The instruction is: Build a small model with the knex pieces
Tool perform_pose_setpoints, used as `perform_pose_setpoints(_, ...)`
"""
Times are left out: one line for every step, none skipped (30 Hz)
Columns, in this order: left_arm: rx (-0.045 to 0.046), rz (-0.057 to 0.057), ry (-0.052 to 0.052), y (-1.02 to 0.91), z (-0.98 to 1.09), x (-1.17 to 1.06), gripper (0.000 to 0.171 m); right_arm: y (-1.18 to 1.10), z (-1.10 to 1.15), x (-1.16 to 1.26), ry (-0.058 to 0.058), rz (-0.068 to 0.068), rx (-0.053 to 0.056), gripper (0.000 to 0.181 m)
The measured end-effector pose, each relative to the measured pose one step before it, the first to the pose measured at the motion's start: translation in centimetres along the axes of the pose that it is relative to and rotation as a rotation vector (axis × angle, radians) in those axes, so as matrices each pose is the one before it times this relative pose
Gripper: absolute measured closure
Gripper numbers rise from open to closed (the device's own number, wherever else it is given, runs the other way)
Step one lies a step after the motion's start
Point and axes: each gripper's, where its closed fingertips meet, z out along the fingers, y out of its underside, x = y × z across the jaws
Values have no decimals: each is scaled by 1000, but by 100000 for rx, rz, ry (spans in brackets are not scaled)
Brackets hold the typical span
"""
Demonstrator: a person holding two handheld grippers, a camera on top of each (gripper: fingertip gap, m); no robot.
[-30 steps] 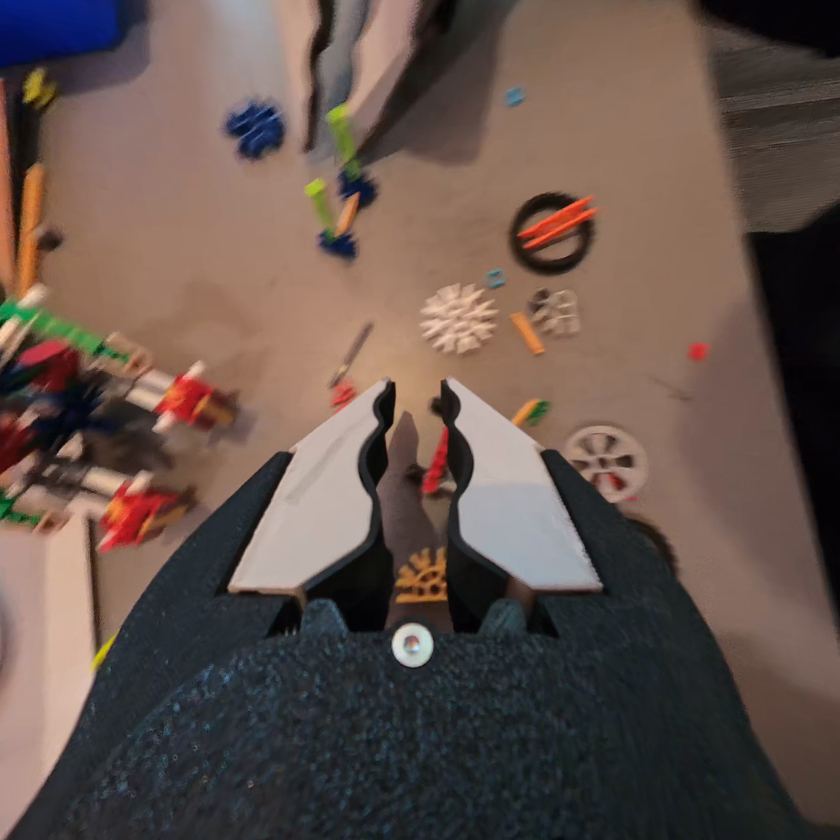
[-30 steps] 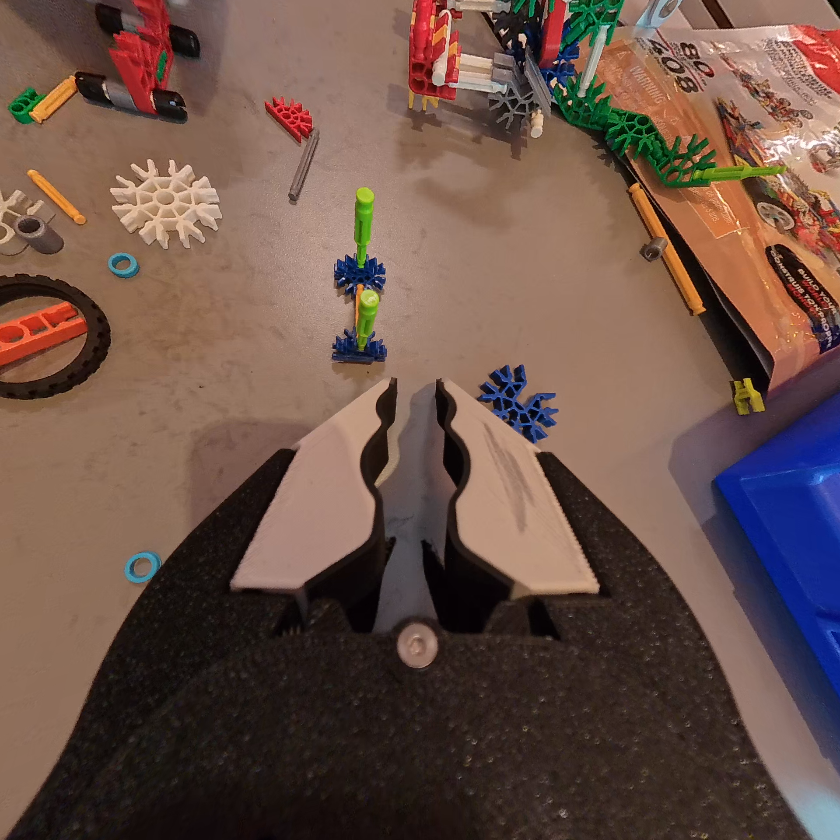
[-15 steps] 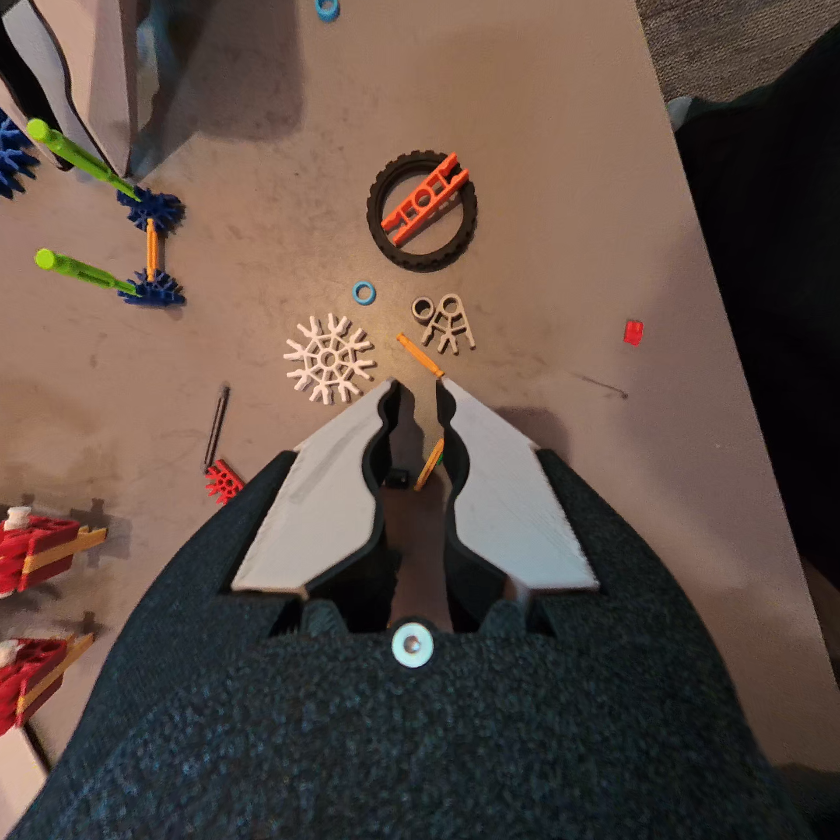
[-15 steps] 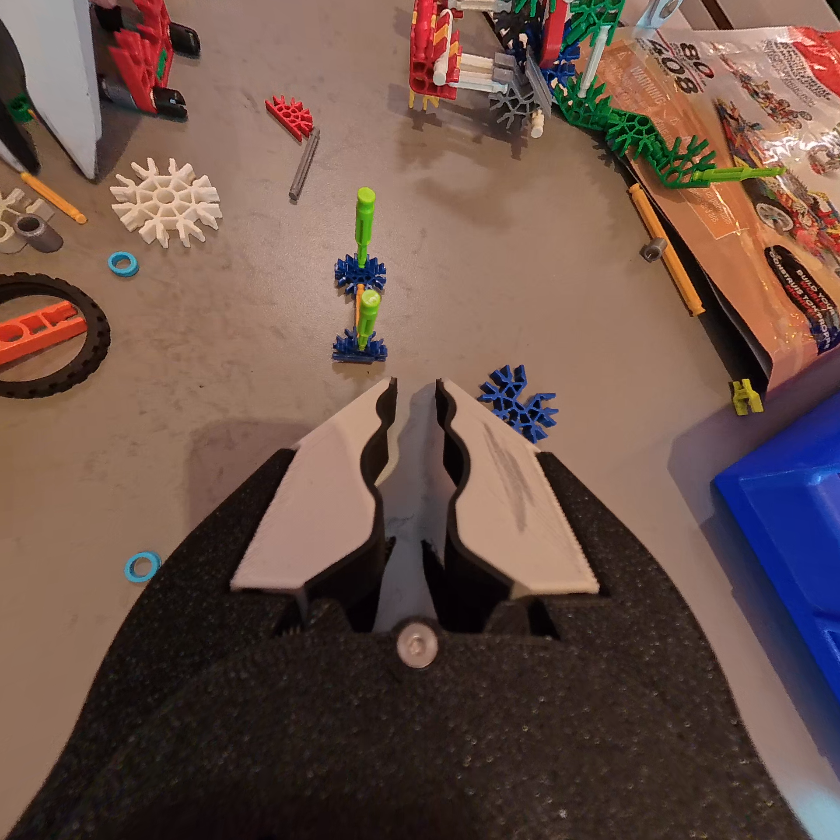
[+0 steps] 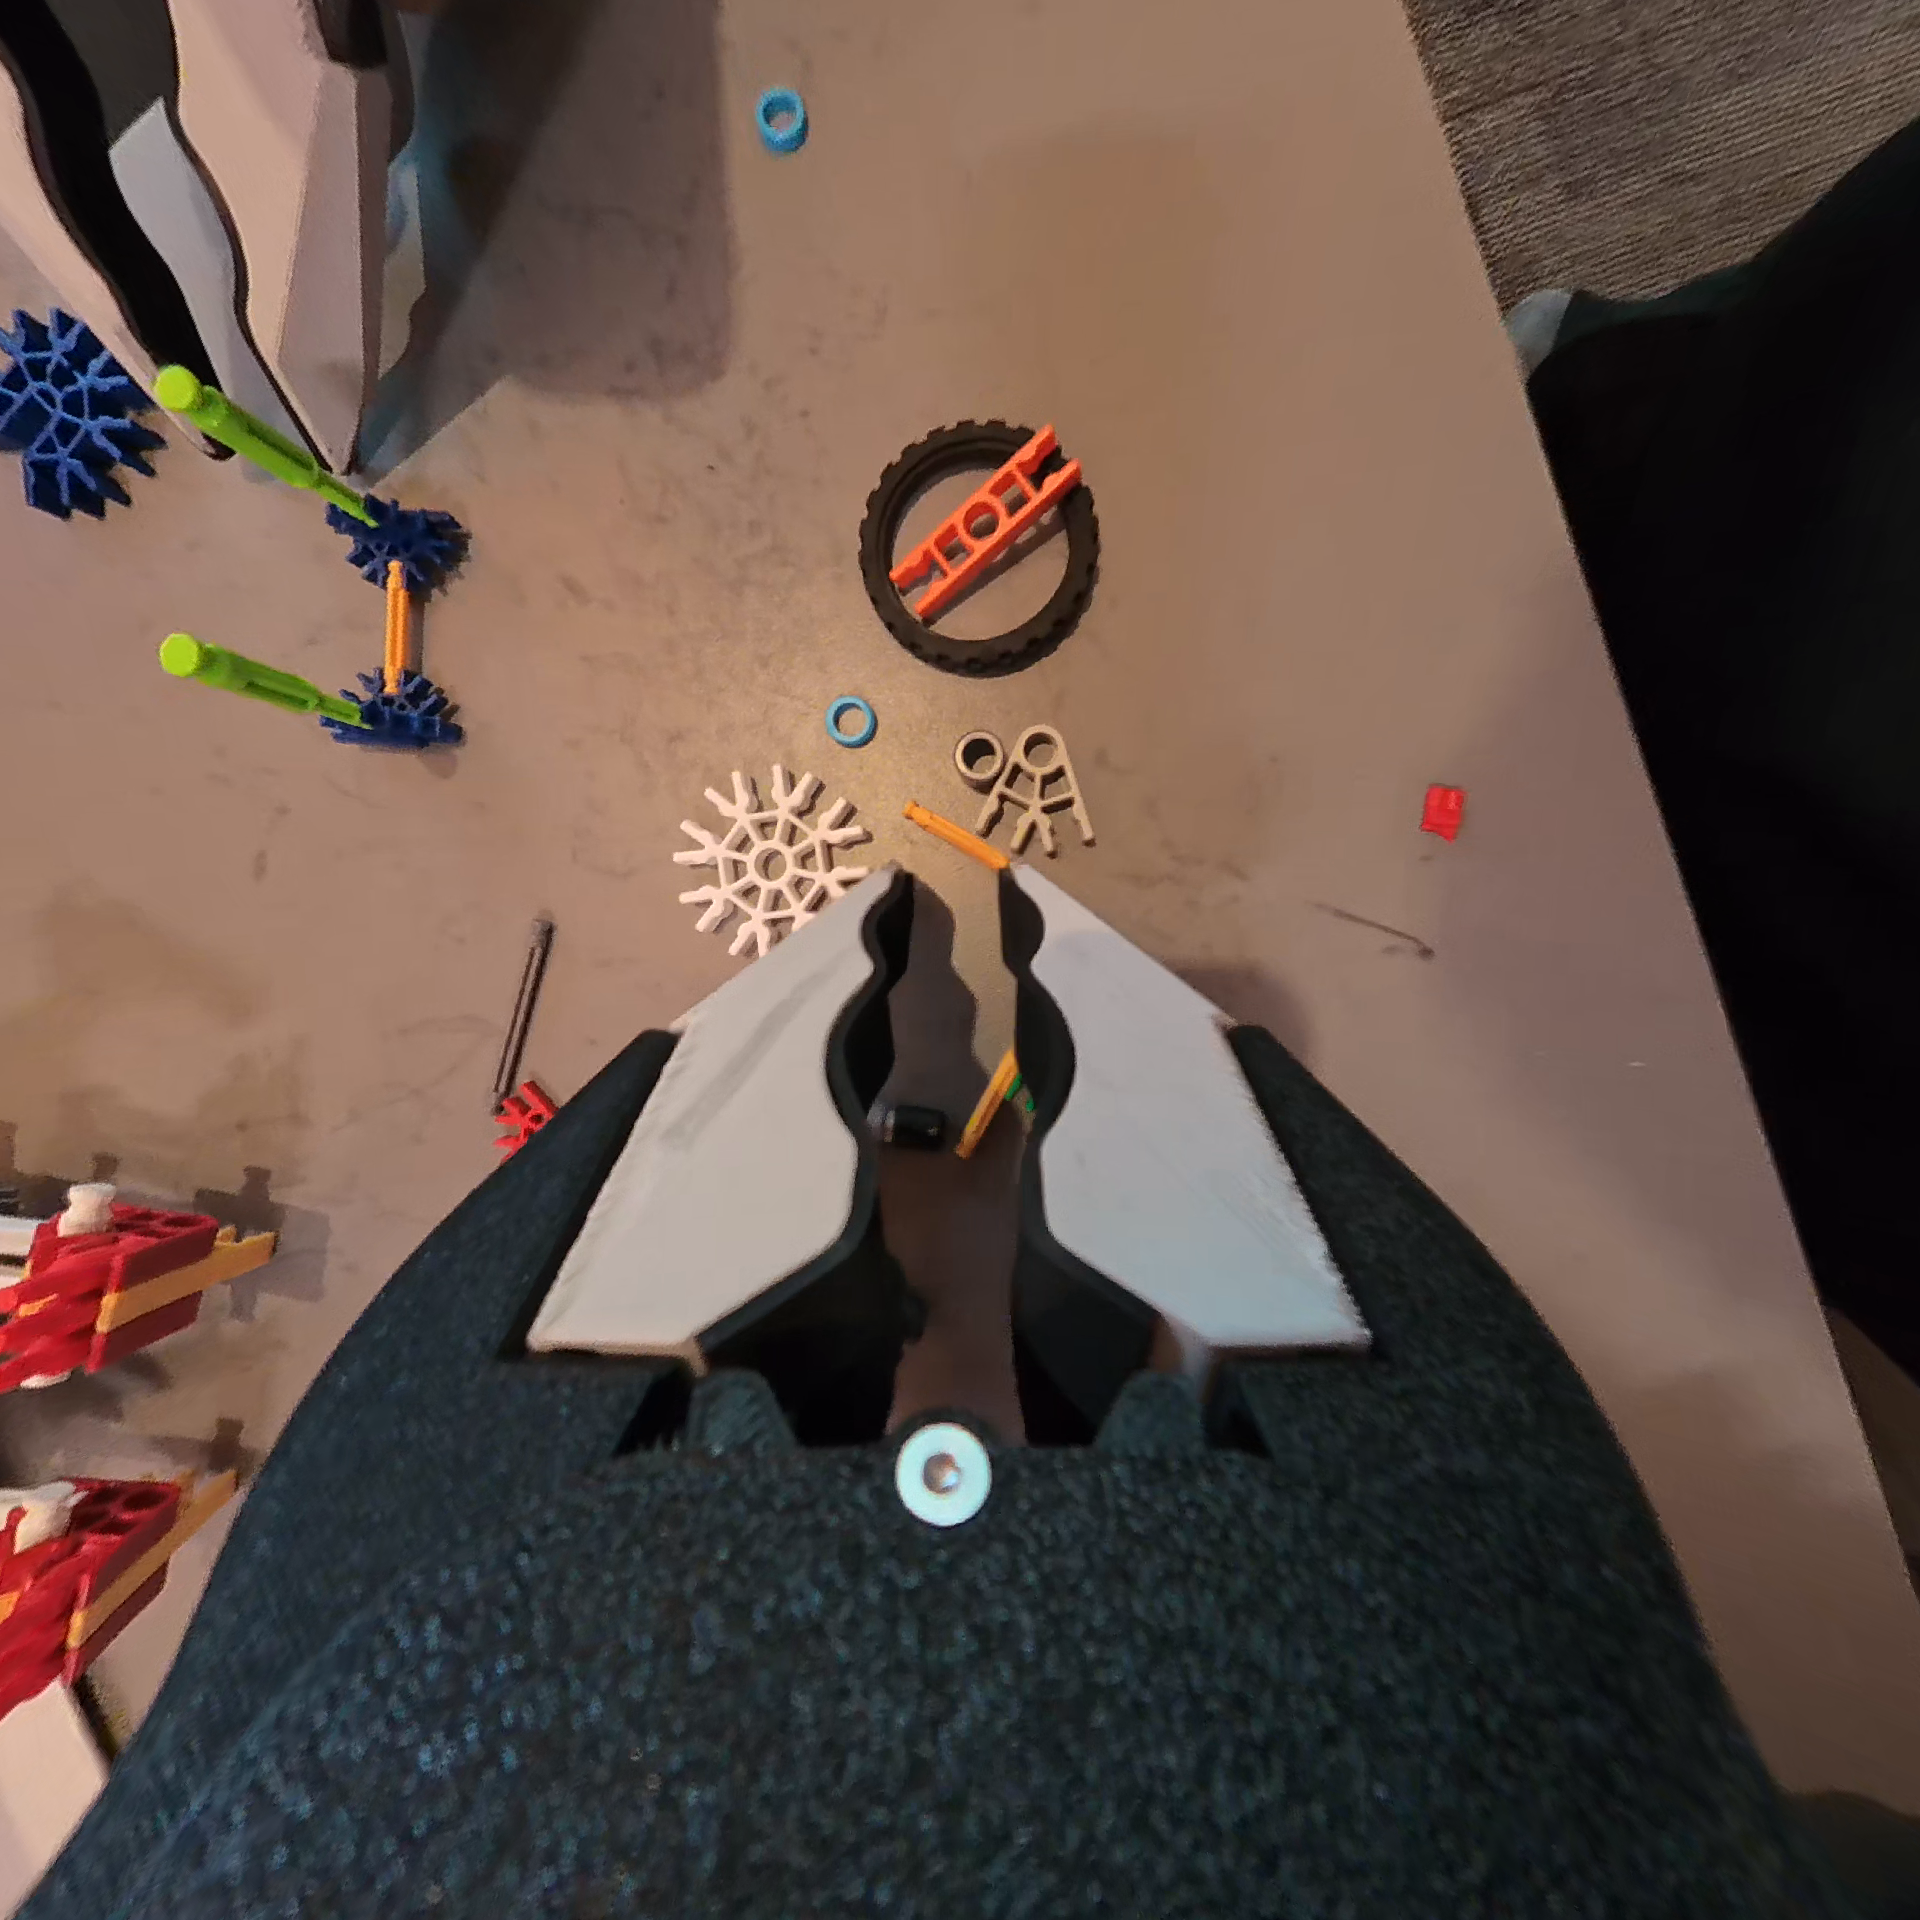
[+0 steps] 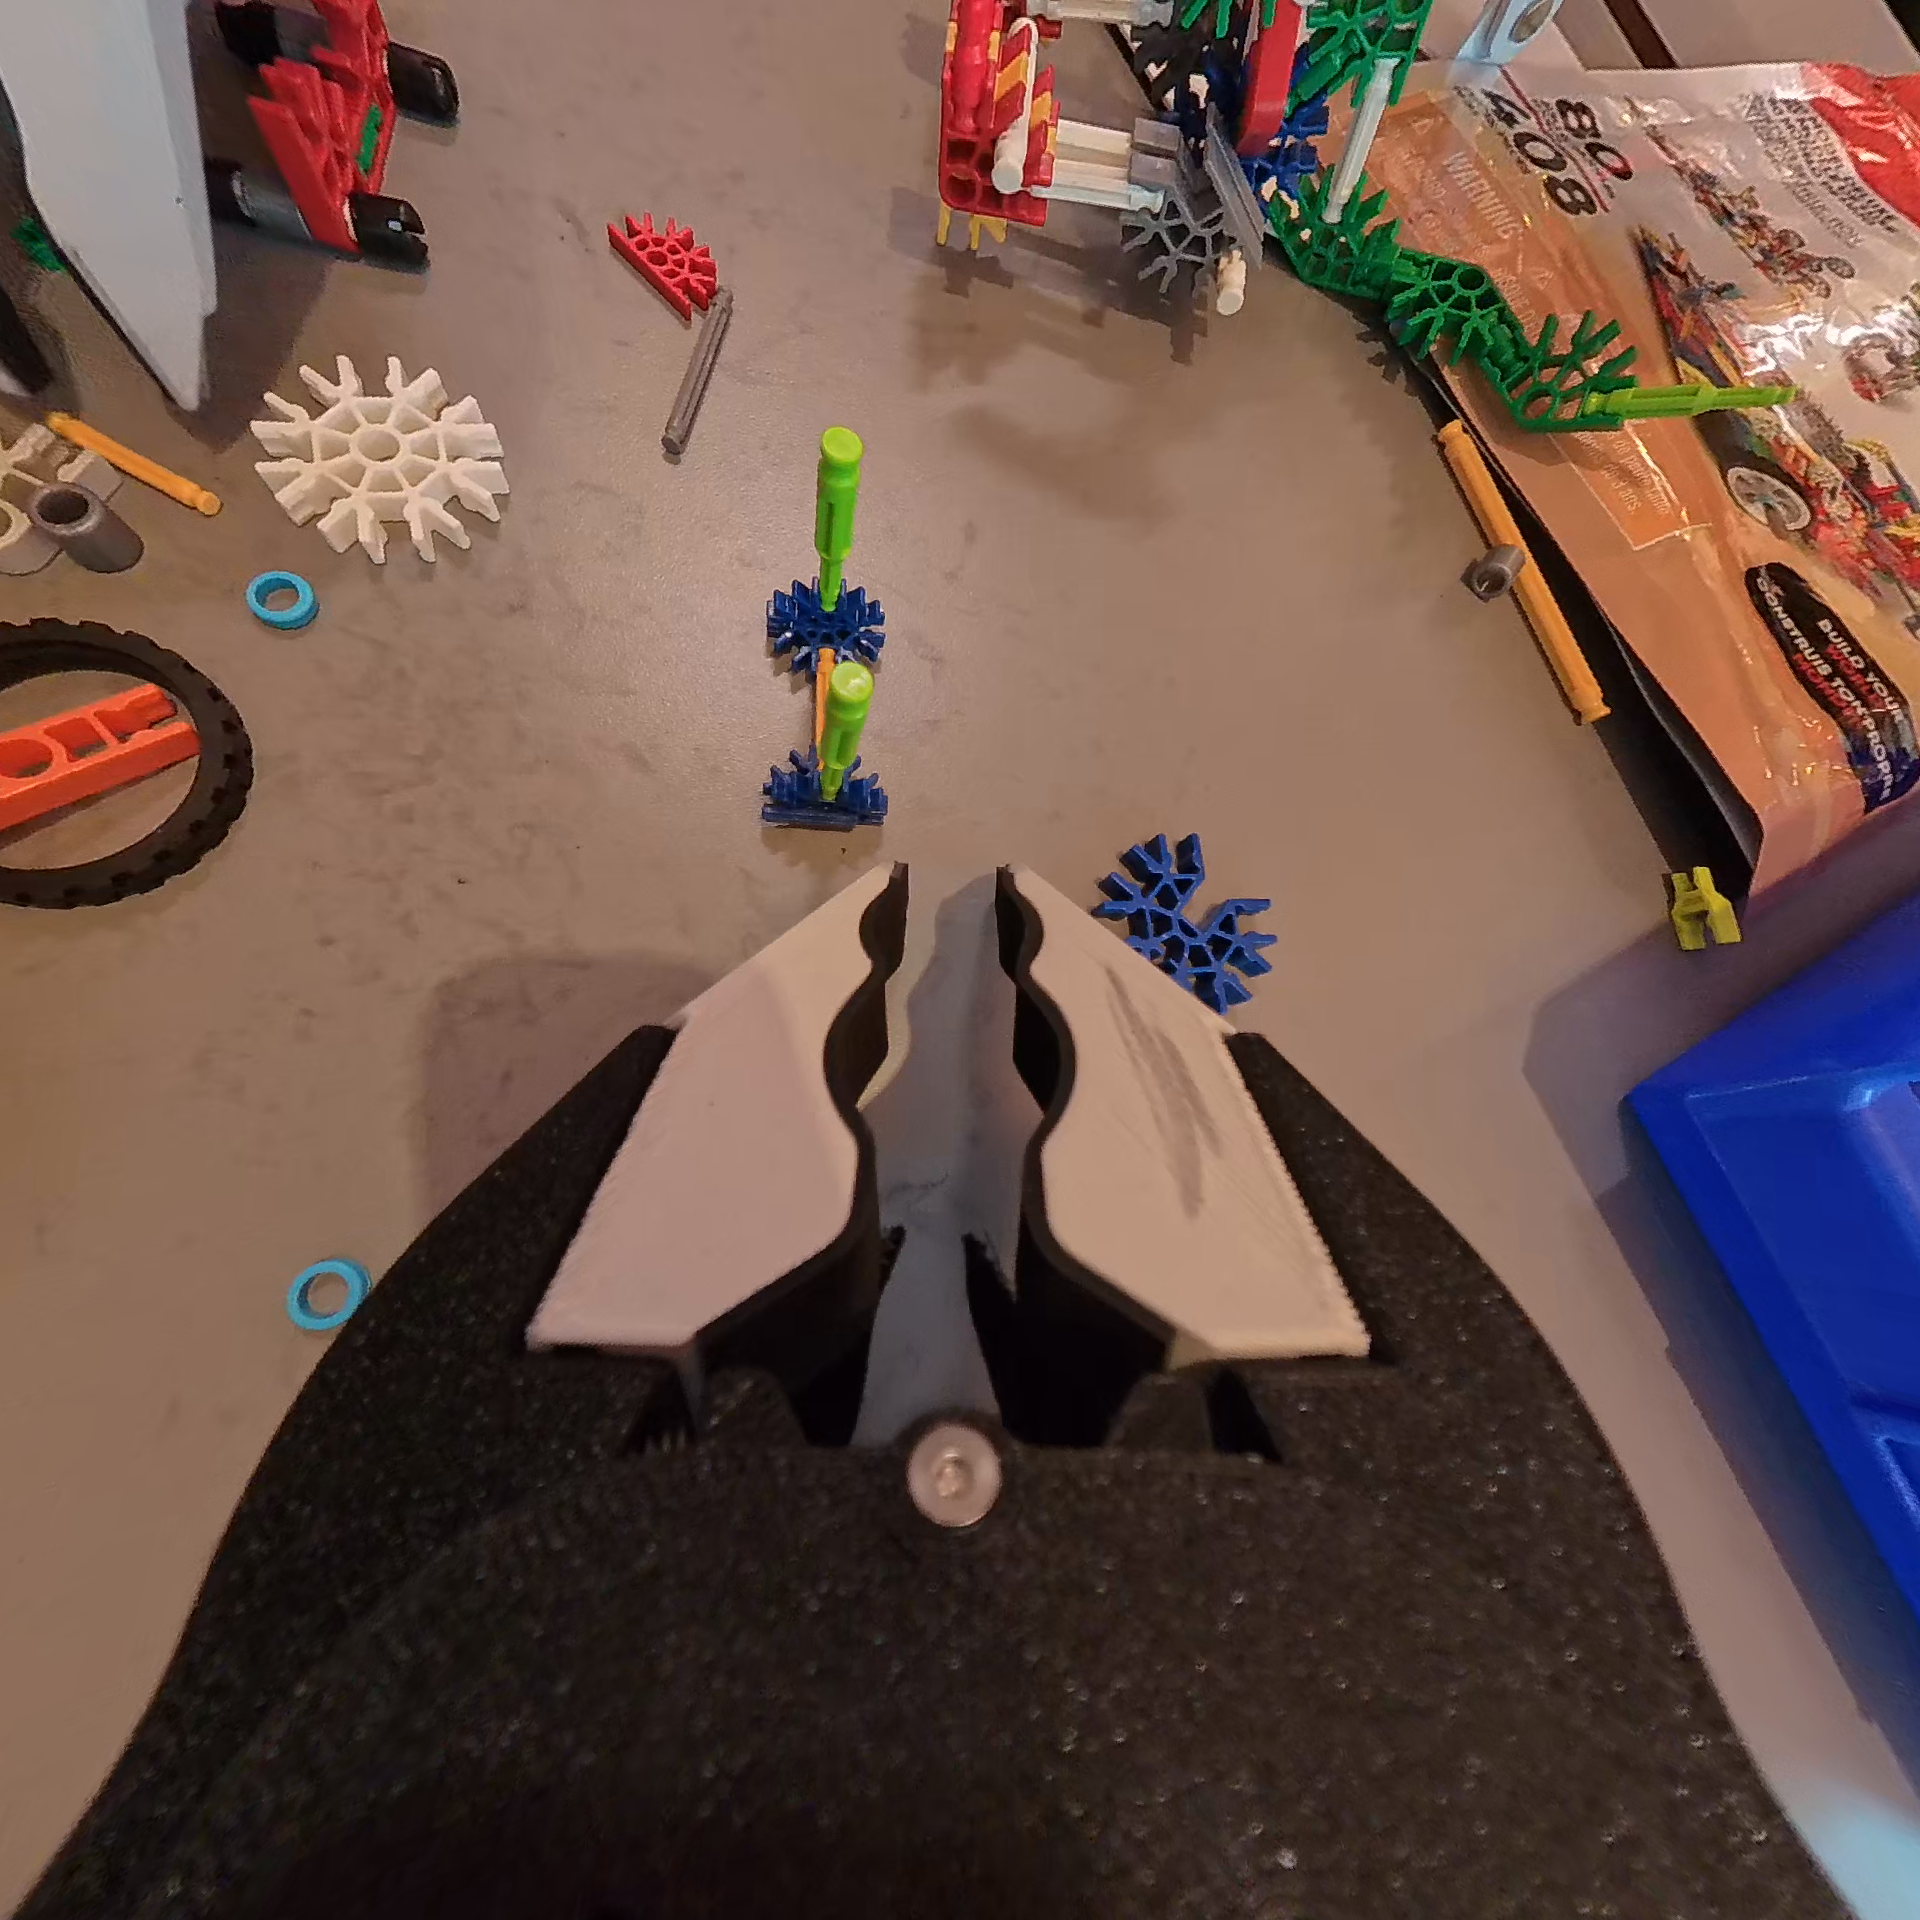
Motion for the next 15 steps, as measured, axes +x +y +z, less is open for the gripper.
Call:
perform_pose_setpoints(642,2,387,-163,16,89,156,2,-1,4,17,-29,-17,165)
perform_pose_setpoints(-232,28,-327,-37,118,-30,154,1,0,-1,-1,13,-4,165)
perform_pose_setpoints(-749,60,-372,39,184,-40,153,2,-1,-3,-10,25,-17,165)
perform_pose_setpoints(-579,229,277,44,210,76,153,3,-1,1,2,-7,-20,165)
perform_pose_setpoints(-67,228,460,-39,193,111,153,1,-1,-3,25,-38,-35,165)
perform_pose_setpoints(603,-24,510,-148,135,97,156,4,-3,1,39,-61,-57,165)
perform_pose_setpoints(30,13,310,-79,69,51,156,-2,0,-7,45,-69,-45,165)
perform_pose_setpoints(-198,248,-326,-30,19,-39,157,-1,0,-3,22,-37,-26,165)
perform_pose_setpoints(-281,225,-189,6,10,-18,157,-5,-8,1,-3,14,-15,165)
perform_pose_setpoints(-141,367,-433,13,37,-34,162,3,13,3,10,2,-16,165)
perform_pose_setpoints(83,45,-413,-7,14,-60,164,-1,0,-2,28,-44,-25,165)
perform_pose_setpoints(-171,2,-170,51,-27,-29,164,-1,-1,-5,11,-38,-27,165)
perform_pose_setpoints(-407,121,-344,167,-114,-75,164,0,-1,-6,6,-33,-32,165)
perform_pose_setpoints(-152,-322,-1089,181,-222,-234,163,9,-9,2,22,-44,-24,165)
perform_pose_setpoints(502,-895,-1324,111,-327,-359,161,0,-1,-4,18,-30,-28,165)
